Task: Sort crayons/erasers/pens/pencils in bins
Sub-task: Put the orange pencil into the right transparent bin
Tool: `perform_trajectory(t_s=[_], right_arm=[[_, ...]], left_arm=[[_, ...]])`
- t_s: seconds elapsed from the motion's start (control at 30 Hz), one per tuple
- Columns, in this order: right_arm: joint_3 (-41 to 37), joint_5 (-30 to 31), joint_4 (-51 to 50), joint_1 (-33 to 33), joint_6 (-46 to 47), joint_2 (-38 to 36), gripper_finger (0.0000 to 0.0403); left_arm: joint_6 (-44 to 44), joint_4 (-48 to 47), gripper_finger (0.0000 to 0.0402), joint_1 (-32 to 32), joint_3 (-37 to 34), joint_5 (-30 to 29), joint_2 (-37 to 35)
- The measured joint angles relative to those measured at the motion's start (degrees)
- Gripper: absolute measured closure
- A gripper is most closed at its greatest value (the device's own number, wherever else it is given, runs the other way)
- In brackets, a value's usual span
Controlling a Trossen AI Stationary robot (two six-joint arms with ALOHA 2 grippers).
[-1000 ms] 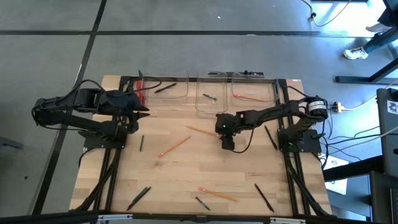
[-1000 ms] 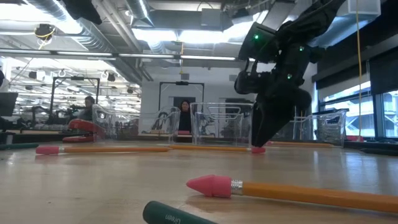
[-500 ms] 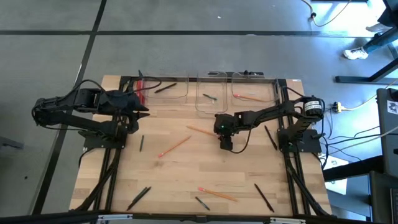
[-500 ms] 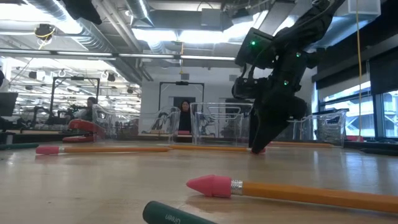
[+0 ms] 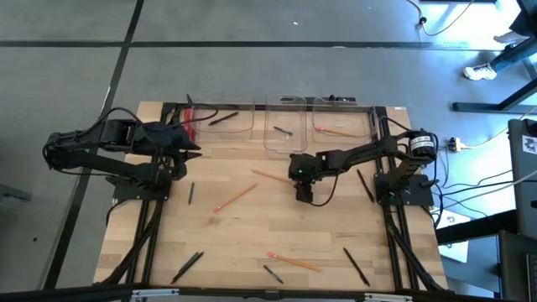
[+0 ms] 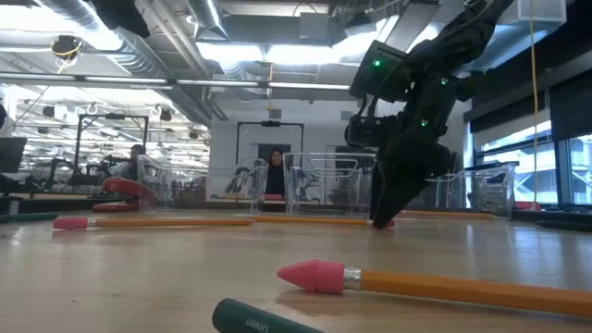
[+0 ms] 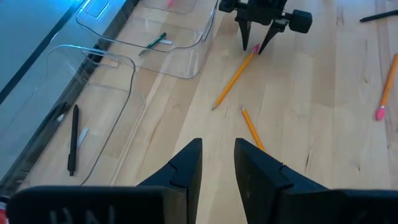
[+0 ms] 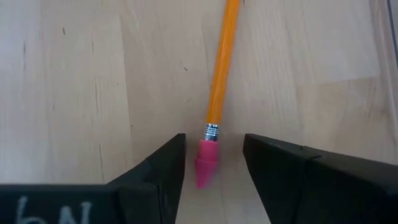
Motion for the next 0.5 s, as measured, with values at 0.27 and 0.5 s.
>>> perform_trajectory(t_s=[0.27,0.5], right_arm=[[0.02,0.33,-0.75,-0.04,-0.02,0.04,0.0261],[0.00,0.73,-1.00,-0.09,0.05,0.07,0.0329]], left_arm=[[0.00,0.02,0.0316,0.00,0.00,0.01,0.00],[0.01,0.04,0.0316,-0.01,0.00,0.02,0.00]])
